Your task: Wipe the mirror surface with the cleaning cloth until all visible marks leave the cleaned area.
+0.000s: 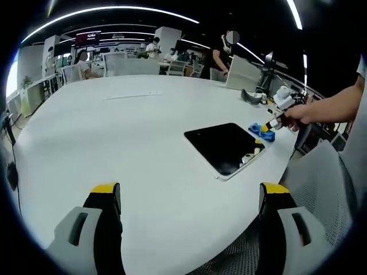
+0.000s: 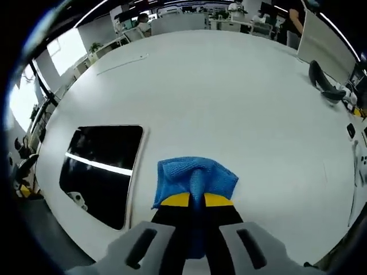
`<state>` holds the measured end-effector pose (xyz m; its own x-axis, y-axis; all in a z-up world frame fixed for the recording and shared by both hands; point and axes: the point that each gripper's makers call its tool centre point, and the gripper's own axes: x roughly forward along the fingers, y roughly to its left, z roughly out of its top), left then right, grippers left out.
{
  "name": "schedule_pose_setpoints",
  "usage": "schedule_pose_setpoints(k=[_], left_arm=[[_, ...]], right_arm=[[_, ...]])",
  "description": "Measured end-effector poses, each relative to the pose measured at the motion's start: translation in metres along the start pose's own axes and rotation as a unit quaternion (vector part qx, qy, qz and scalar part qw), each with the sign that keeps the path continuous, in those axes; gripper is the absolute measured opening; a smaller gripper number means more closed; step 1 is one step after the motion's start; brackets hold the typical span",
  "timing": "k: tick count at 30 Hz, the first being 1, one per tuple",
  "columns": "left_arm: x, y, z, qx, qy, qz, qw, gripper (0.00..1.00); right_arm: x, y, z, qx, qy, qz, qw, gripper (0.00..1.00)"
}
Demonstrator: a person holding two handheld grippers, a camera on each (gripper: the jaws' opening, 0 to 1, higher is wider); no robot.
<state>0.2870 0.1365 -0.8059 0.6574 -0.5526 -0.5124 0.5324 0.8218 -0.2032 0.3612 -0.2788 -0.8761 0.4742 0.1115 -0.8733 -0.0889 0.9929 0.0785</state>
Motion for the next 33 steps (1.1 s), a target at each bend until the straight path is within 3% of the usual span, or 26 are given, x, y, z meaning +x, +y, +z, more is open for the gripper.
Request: schedule_pose_setpoints(k=[9, 16, 22, 33], left_arm=[[-0.001, 0.000, 0.003, -0.004, -0.008, 0.000, 1.0000, 0.99], [-0.001, 0.001, 0.002, -0.005, -0.008, 0.000, 1.0000, 0.99], [-0.002, 0.002, 0.003, -0.006, -0.011, 0.004, 0.9999, 0.99], [-0.001, 0.000, 0.001, 0.003, -0.002, 0.001, 1.0000, 0.99]], right_arm=[[-0.010, -0.002, 0.018, 0.029, -0.008, 0.008, 0.9995, 0.01], [-0.026, 0.008, 0.052, 0.074, -0.034, 0.028, 0.9963, 0.01], [-0.035, 0.021, 0.074, 0.070, -0.052, 0.039, 0.9954, 0.01], [-0.024, 0.043, 0.083, 0.048, -0.045, 0.061, 0.9960, 0.01]])
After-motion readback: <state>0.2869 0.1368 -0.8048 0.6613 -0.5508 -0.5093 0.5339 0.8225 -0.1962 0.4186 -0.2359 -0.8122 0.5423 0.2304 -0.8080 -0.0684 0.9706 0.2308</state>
